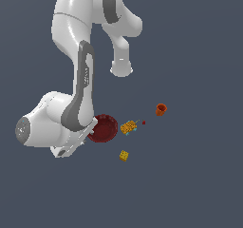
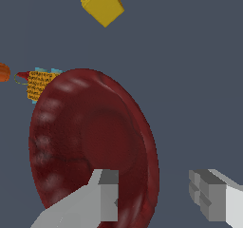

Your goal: Pick up a designated object from a clutter of objects.

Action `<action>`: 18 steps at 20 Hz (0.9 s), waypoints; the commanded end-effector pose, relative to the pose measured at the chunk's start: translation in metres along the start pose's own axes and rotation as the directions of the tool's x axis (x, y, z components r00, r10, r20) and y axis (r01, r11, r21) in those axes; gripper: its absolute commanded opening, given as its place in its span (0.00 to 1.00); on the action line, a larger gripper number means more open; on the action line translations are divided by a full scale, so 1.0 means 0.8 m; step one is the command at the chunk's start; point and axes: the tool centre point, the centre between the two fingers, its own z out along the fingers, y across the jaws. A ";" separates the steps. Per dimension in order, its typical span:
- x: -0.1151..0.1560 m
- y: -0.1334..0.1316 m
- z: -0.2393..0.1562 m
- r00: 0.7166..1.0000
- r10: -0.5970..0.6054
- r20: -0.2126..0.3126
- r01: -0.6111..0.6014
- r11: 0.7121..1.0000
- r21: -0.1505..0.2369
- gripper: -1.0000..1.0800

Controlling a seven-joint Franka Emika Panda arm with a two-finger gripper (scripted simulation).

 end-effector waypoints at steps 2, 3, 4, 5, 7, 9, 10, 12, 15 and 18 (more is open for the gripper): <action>0.000 0.000 0.008 1.000 -0.001 0.000 0.001 1.000 0.001 0.62; 0.000 0.000 0.013 1.000 -0.002 0.000 0.002 1.000 0.001 0.62; 0.000 0.000 0.018 1.000 -0.002 0.000 0.002 1.000 0.001 0.62; 0.000 0.000 0.023 1.000 -0.002 0.000 0.002 1.000 0.001 0.62; 0.000 0.000 0.030 1.000 -0.003 0.000 0.003 1.000 0.001 0.62; 0.000 -0.001 0.035 1.000 -0.003 0.000 0.003 1.000 0.001 0.62; -0.001 -0.001 0.036 1.000 -0.003 0.000 0.003 1.000 0.001 0.62; -0.001 -0.001 0.036 1.000 -0.003 0.000 0.003 1.000 0.001 0.00; -0.001 -0.001 0.036 1.000 -0.003 0.000 0.003 1.000 0.001 0.00; -0.001 -0.001 0.036 1.000 -0.003 0.000 0.003 1.000 0.001 0.00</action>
